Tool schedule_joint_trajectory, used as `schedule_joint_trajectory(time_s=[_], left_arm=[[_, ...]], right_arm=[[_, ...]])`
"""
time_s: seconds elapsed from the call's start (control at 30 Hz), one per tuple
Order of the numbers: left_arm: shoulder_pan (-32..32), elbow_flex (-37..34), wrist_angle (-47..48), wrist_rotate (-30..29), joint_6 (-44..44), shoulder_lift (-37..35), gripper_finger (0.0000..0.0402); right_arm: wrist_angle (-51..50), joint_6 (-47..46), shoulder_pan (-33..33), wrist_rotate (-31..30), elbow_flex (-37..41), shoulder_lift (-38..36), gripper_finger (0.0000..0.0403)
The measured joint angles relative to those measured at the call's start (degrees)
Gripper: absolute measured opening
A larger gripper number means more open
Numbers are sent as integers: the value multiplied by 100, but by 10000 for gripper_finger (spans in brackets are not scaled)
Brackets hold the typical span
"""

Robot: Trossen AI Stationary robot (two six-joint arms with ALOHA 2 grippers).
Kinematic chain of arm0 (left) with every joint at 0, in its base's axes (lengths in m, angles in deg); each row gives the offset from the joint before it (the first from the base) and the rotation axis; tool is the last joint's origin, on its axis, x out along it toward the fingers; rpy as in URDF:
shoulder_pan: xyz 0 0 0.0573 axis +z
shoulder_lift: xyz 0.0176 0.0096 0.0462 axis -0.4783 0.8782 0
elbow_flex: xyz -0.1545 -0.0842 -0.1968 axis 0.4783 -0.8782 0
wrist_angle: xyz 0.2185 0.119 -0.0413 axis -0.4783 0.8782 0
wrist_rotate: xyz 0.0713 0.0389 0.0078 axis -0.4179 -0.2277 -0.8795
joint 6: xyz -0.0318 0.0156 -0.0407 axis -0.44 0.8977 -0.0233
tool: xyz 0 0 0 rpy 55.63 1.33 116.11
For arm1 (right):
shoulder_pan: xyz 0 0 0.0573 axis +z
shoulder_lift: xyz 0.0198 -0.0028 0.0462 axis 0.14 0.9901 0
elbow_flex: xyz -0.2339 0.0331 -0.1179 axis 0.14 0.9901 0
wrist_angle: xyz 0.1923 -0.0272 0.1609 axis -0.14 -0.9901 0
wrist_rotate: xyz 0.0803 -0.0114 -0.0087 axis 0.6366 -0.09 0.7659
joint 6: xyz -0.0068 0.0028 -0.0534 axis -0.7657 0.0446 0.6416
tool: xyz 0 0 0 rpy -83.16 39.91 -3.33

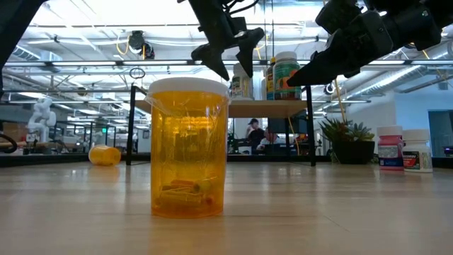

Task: Pick and place medicine bottles onto shelf by color
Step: Put the white pill bottle on the shelf, then put the pink pill bottle on the shelf

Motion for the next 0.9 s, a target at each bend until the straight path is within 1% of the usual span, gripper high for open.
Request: schedule_joint_trajectory(time_s=[0.13, 0.23, 0.3, 0.43, 0.57, 0.7, 0.8, 0.9], left_arm=[[-69, 0, 15, 0, 174, -10, 347], [-154, 3, 50, -14, 287, -146, 347], [-233, 4, 128, -123, 358, -302, 347], [-487, 6, 363, -634, 433, -577, 347], [-856, -88, 484, -1312, 480, -865, 347], [-1184, -754, 452, -1682, 222, -1232, 347], [-1405, -1529, 398, -1788, -233, -1577, 347], [-1698, -2375, 29, -1791, -573, -1839, 347]], right_arm=[[0, -2, 0, 2, 0, 0, 233], [2, -4, 0, 2, 0, 0, 233], [4, -29, 0, 2, 0, 0, 233], [6, -124, 0, 2, 0, 0, 233], [-35, -285, 15, 2, 0, -2, 233], [-175, -288, 146, -4, 0, -61, 233], [-940, -394, 268, -55, 2, -467, 233], [-2037, -969, 383, -184, 0, -1042, 233]])
